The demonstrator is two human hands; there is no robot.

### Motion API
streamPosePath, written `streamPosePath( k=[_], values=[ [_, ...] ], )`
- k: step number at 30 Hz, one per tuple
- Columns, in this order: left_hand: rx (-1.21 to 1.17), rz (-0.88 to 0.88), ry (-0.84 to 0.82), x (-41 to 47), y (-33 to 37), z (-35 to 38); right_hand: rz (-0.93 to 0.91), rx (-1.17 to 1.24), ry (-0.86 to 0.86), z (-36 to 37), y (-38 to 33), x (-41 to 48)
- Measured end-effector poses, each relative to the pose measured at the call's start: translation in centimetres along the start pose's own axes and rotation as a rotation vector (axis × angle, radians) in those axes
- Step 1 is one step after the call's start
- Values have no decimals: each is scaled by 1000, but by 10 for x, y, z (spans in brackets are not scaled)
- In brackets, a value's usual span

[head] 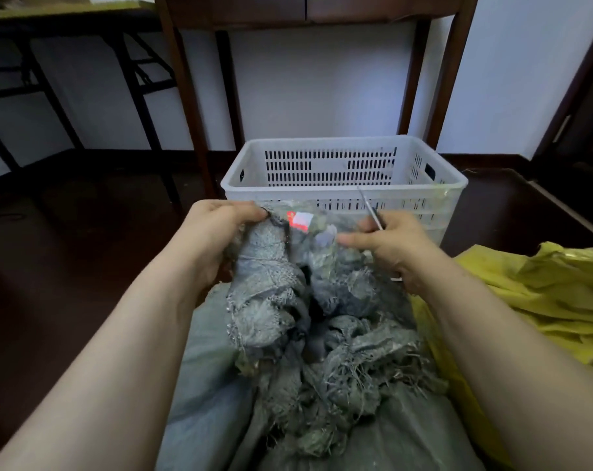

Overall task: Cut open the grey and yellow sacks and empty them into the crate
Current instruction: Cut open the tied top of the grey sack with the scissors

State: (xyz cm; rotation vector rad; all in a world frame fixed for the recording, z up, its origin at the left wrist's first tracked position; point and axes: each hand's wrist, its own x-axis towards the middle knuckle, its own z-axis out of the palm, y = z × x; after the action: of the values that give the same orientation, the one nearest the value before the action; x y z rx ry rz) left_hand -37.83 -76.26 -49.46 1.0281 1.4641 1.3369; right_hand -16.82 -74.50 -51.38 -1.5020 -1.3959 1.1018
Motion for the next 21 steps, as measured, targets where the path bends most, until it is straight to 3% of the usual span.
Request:
streamPosePath(
  k=[4,8,10,12,15,17,21],
  values=[
    [-126,-85,-14,5,0,-12,56,133,43,-11,-2,5],
    [-153,-59,16,8,-6,-11,30,-48,45,-11,-3,4],
    [-98,5,-28,5,-8,-6,-65,-254,174,-8,-5,5],
    [-61,25,-114,2,-9,-1,-206,-191,230,-2,-14,3],
    [-46,38,-198,0,-7,5,-177,64,14,11,-22,-4],
    [-61,50,-226,-1,-7,8,-76,58,-131,18,-17,-6],
    [-193,37,-127,-1,-9,10,-46,83,-71,24,-7,-7]
  ],
)
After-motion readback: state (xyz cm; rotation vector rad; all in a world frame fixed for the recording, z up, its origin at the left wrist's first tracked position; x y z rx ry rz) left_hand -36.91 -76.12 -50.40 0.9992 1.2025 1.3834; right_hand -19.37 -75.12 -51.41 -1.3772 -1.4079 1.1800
